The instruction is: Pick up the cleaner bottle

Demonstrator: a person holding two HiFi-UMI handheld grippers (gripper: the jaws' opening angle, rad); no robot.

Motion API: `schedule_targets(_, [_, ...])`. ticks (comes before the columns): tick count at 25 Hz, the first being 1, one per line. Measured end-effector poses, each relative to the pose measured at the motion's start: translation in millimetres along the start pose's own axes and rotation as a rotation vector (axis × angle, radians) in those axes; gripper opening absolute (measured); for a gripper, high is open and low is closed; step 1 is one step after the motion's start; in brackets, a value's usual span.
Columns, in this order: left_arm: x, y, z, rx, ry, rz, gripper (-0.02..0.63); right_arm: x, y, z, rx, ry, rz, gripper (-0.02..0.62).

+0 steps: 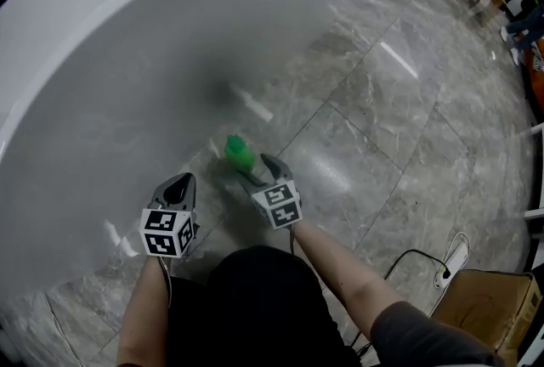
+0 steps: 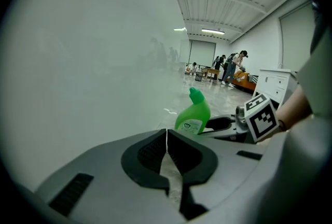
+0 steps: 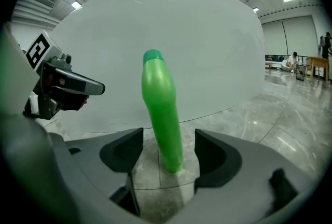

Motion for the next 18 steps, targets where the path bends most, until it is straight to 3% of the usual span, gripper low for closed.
schedule_targets(7, [0,-16,9,-0.002,0.035,0.003,0.017,4,-31,5,-0.013,0.024,0.009,0.316])
schedule_targets(18, [-1,-25,34,-0.032,0.020,0.031,0.017,3,-74,5,-0.027,0.096,-0.005,0.314])
Point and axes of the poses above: the fingertips, and each gripper's own axes: y backward along the fingers, z to its left, x out of its underside, the point moved 9 cm from there along y, backward along the fingers, and after that the axes turned 9 degrees about y, right-handed, at the moved point
